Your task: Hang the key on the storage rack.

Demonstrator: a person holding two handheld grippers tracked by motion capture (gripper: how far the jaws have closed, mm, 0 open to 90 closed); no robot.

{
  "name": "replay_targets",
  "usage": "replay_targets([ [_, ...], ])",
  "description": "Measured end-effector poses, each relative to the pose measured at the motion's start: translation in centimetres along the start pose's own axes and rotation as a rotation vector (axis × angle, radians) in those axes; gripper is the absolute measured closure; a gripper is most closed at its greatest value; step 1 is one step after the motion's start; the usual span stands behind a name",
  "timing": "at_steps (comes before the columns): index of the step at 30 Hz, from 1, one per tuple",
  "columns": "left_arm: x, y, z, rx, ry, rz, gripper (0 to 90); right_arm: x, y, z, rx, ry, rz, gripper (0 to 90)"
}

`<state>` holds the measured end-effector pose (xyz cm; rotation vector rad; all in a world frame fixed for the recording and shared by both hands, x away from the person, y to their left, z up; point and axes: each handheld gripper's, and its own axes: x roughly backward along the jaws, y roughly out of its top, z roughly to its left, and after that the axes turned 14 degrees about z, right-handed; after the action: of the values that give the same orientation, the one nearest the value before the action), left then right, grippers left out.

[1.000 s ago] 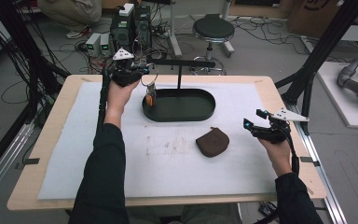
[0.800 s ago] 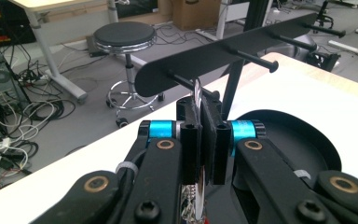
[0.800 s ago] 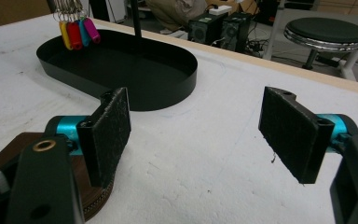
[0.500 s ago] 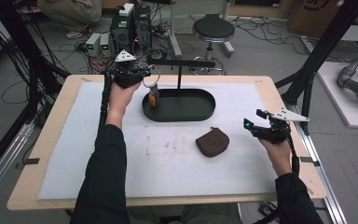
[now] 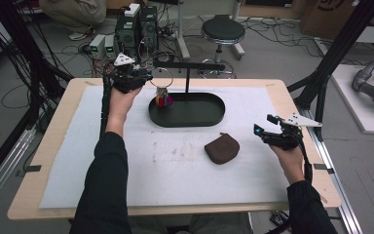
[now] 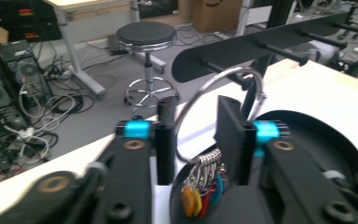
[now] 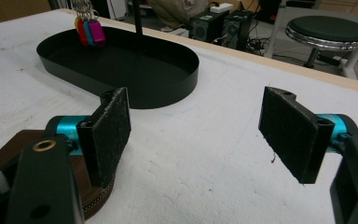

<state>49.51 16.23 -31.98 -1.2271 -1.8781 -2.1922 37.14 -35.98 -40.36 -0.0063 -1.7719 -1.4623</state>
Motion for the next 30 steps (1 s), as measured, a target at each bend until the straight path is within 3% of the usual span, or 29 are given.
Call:
replay_targets([
  [4, 0.7, -0.4, -0.3, -0.002, -0.005, 0.001, 44.3, 0.0, 0.0, 0.0, 0.0, 0.002, 0.002, 25.5],
  [11, 3.6, -2.8, -1.3, -0.059, -0.031, -0.053, 30.0, -0.1, 0.0, 0.1, 0.003, 0.003, 0.009, 25.5],
  [17, 6.5, -6.0, -2.7, -0.104, -0.05, -0.087, 25.7, -0.3, 0.0, 0.4, 0.017, 0.005, 0.022, 25.5],
  [23, 8.9, -9.4, -4.0, -0.114, -0.072, -0.097, 24.4, -0.3, 0.1, 0.7, 0.027, 0.006, 0.034, 25.5],
  [30, 10.3, -13.5, -4.6, -0.135, -0.084, -0.062, 24.1, -0.5, 0.1, 1.0, 0.037, 0.003, 0.047, 25.4],
])
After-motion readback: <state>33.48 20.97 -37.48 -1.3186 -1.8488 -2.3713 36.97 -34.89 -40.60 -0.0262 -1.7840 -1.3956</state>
